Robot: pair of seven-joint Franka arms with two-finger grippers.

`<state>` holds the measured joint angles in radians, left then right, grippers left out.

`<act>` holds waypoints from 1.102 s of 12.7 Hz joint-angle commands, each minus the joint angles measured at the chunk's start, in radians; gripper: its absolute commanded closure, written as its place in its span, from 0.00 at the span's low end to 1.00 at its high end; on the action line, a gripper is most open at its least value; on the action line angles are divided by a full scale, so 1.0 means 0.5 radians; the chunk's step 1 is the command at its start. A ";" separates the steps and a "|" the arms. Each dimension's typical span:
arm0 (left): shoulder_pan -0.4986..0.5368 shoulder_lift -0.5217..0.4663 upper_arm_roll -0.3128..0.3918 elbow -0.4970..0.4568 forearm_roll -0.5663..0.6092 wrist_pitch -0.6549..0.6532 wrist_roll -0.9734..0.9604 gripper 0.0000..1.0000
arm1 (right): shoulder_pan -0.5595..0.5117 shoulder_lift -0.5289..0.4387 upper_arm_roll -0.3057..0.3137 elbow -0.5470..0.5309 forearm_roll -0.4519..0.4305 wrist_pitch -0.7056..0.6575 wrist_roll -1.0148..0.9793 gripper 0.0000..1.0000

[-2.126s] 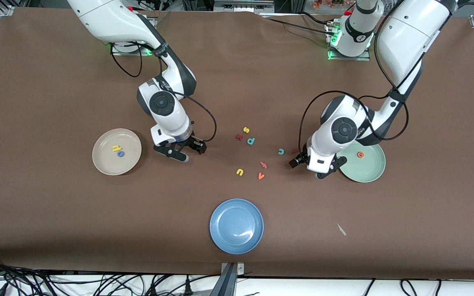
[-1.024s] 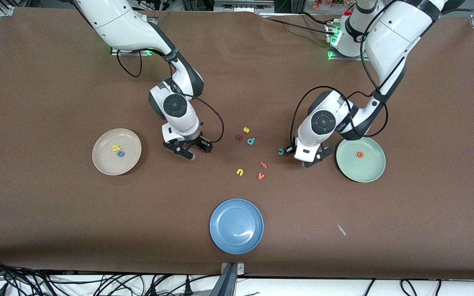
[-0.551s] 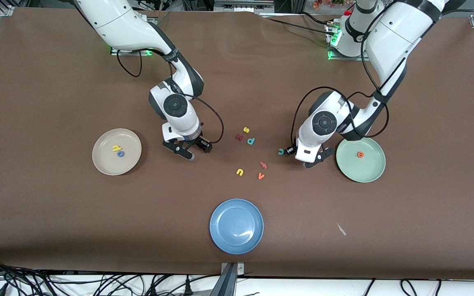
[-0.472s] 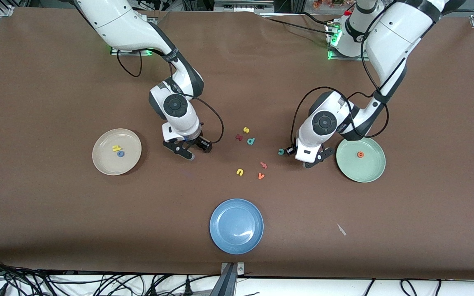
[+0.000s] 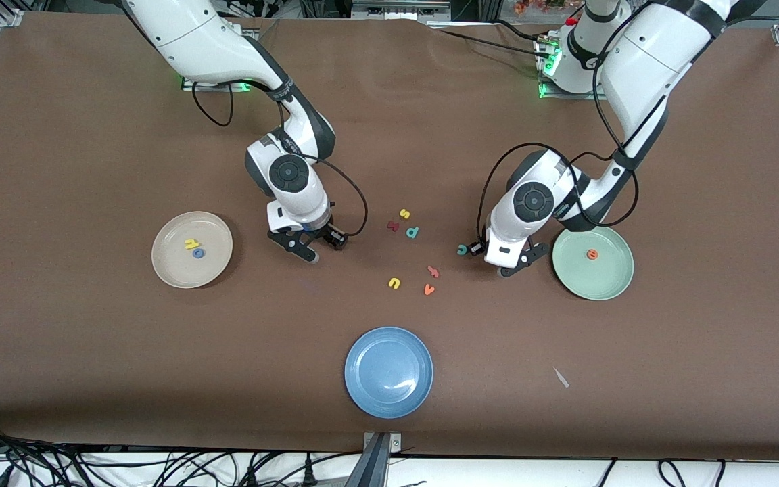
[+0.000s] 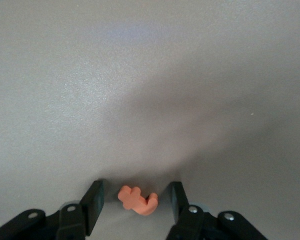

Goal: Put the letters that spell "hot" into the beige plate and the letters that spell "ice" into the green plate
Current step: 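Grasp the red bar with the left gripper while the right gripper grasps the orange t, then drop the red bar on the green plate while the right gripper lifts the t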

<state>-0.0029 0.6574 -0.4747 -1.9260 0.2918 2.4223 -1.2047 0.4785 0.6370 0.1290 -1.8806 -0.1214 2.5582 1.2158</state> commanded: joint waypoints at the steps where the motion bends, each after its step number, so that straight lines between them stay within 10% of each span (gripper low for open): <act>1: 0.009 0.050 -0.002 -0.001 0.070 0.030 -0.042 0.76 | 0.022 -0.001 -0.010 -0.003 -0.036 -0.005 0.075 0.39; 9: 0.137 -0.182 -0.060 0.072 -0.009 -0.380 0.178 0.86 | 0.043 0.005 -0.010 0.012 -0.036 -0.002 0.161 0.42; 14: 0.557 -0.296 -0.146 0.094 -0.130 -0.767 0.966 0.86 | 0.043 0.002 -0.010 0.009 -0.039 -0.005 0.161 0.46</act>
<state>0.1962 0.5218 -0.5317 -1.8610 0.2500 2.0659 -0.8689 0.4902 0.6359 0.1289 -1.8795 -0.1224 2.5572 1.2666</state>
